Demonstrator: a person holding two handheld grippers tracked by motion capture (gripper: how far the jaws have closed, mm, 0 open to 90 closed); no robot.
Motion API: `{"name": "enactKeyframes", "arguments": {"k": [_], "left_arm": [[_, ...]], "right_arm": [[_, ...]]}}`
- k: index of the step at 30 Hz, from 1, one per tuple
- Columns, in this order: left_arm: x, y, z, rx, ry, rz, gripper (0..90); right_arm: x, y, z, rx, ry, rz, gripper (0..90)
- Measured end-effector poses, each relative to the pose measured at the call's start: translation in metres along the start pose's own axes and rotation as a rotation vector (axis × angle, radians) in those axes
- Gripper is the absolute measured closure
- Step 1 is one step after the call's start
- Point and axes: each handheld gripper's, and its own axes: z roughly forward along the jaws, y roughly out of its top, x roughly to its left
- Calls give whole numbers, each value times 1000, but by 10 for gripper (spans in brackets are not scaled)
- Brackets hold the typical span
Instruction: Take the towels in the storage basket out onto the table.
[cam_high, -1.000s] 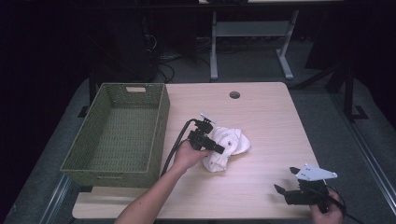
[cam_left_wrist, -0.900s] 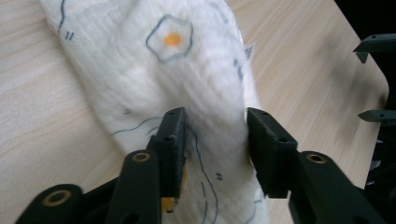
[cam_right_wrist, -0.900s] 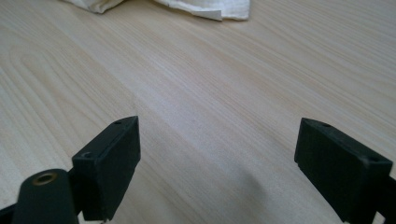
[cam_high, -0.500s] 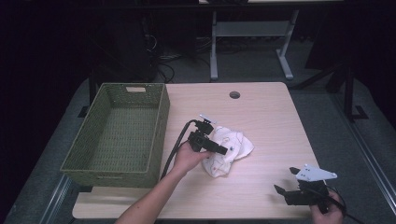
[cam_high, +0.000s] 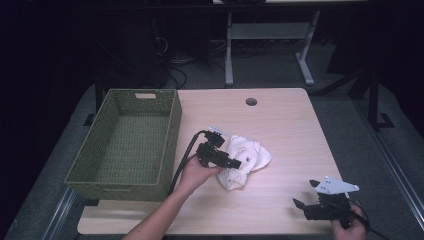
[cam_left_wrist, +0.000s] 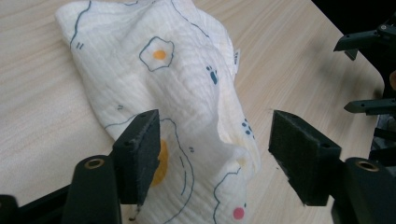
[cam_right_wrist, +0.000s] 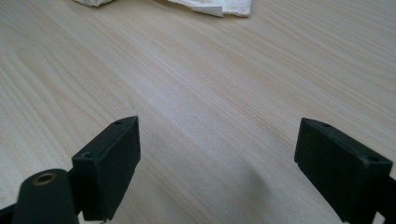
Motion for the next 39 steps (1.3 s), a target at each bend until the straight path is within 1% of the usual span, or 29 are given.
{"name": "enactKeyframes", "arguments": {"k": [2, 3, 4, 5, 6, 10, 13, 14, 16, 21, 25, 26, 27, 30, 31, 33, 34, 36, 39], "left_arm": [[0, -3, -2, -12, 4, -4, 318], [1, -5, -2, -18, -5, -4, 316], [1, -5, -2, -18, -5, -4, 316], [2, -9, -1, -16, -27, -13, 316], [2, -10, -2, -12, -26, -5, 316], [1, -14, -3, -31, -11, 5, 308], [0, -17, -3, -35, -19, -2, 304], [0, -20, -3, -34, -10, 3, 303], [0, -22, -3, -38, -7, 5, 303], [3, -29, -4, -46, -14, -10, 301], [5, -32, -4, -49, -3, -9, 298], [5, -34, -5, -61, -11, -24, 297], [5, -34, -5, -61, -11, -24, 297], [5, -38, -7, -52, -13, -14, 296], [4, -41, -8, -60, -7, -14, 296], [3, -43, -9, -58, 0, -12, 295], [2, -44, -10, -63, -2, -7, 296], [0, -46, -12, -62, 6, 9, 296], [-3, -50, -15, -80, 6, 13, 295]], "right_arm": [[0, 0, 0, 0, -1, -1, 140], [0, 0, 0, 0, -2, -1, 140], [0, 0, 0, 0, -2, -1, 140], [-1, 0, -1, -4, -5, -2, 140], [-1, -1, -2, -4, -6, -1, 140], [-2, -1, -2, -2, -10, 6, 140], [-2, -1, -2, -3, -11, 8, 140], [-2, -2, -2, -2, -13, 5, 140], [-2, -2, -2, 1, -12, 9, 140], [-1, -1, -1, 2, -14, 5, 140], [-1, -1, -1, 1, -14, 6, 140], [-1, -1, -1, 0, -14, 7, 140], [-1, -1, -1, 0, -14, 7, 140], [-1, -1, 0, 3, -12, 7, 140], [-1, -1, 0, 6, -11, 11, 140], [-1, -1, 1, 5, -10, 10, 140], [-1, -1, 2, 7, -12, 7, 140], [-1, -1, 2, 5, -12, 5, 140], [0, -1, 3, 9, -9, 5, 140]]}}
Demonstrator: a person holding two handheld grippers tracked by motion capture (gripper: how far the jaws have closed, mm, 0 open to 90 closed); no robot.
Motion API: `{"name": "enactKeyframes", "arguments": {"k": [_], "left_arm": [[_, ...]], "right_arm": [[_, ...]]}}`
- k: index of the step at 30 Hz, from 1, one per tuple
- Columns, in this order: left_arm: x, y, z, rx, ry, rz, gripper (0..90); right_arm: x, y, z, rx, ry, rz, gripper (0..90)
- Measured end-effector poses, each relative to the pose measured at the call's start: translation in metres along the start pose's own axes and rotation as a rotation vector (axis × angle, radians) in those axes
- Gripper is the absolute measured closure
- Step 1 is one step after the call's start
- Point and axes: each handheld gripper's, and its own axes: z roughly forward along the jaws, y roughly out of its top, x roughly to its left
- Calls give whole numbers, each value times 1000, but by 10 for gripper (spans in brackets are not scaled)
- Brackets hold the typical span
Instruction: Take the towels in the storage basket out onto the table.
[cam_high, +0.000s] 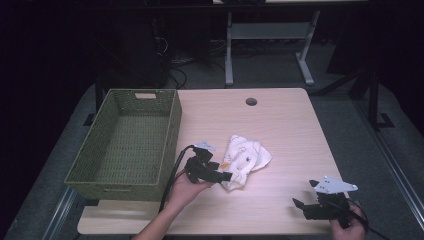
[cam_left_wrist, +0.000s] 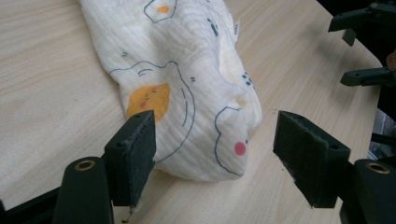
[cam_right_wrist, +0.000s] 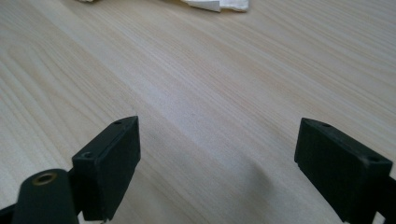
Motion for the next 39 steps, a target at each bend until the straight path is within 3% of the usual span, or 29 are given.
{"name": "enactKeyframes", "arguments": {"k": [4, 6, 10, 25, 30, 39], "left_arm": [[-4, -4, -2, -7, -5, 16, 288], [-9, -7, -2, -4, 18, 46, 285], [-10, -13, -3, 12, 22, 60, 283], [-13, -42, -12, 21, 33, 71, 281], [-15, -49, -16, 26, 45, 97, 281], [-16, -59, -23, 31, 50, 94, 280]], "right_arm": [[1, 1, 2, 4, 2, -1, 140], [1, 1, 2, 9, 5, -1, 140], [1, 1, 2, 6, 4, 0, 140], [3, 2, 3, 7, 7, -4, 140], [4, 2, 3, 7, 6, -10, 140], [4, 2, 3, 6, 6, -9, 140]]}}
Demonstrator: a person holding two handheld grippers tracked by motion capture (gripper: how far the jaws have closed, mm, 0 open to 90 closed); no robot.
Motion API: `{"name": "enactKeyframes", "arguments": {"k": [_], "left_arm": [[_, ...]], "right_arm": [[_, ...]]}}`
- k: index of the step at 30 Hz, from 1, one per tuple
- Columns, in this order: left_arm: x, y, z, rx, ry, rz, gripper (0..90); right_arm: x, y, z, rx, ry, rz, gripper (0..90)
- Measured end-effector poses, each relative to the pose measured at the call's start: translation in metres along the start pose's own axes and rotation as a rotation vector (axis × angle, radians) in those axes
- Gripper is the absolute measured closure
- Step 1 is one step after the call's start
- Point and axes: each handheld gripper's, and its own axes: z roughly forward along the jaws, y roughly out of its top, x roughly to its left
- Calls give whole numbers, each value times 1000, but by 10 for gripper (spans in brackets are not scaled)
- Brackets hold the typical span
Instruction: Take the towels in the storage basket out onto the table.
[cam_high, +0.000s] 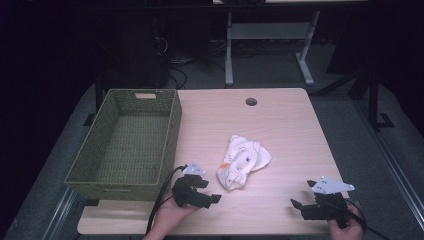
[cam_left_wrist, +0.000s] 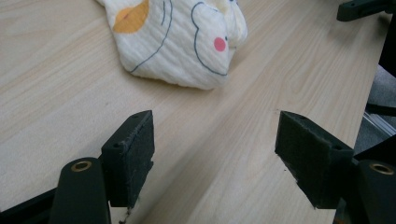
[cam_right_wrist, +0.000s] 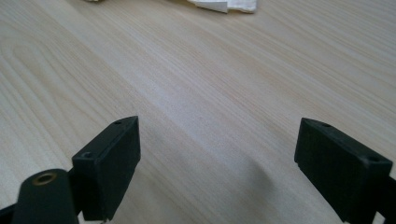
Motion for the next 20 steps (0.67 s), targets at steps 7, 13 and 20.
{"name": "enactKeyframes", "arguments": {"k": [7, 13, 20], "left_arm": [[2, -12, -6, -1, -7, -23, 280], [1, -19, -12, -25, 5, -31, 280], [-5, -17, -11, -32, 33, 9, 277]], "right_arm": [[0, 0, 0, 3, -1, 2, 140], [0, -1, 1, -3, 3, 5, 140], [-2, -2, 2, -2, 17, 9, 140]]}}
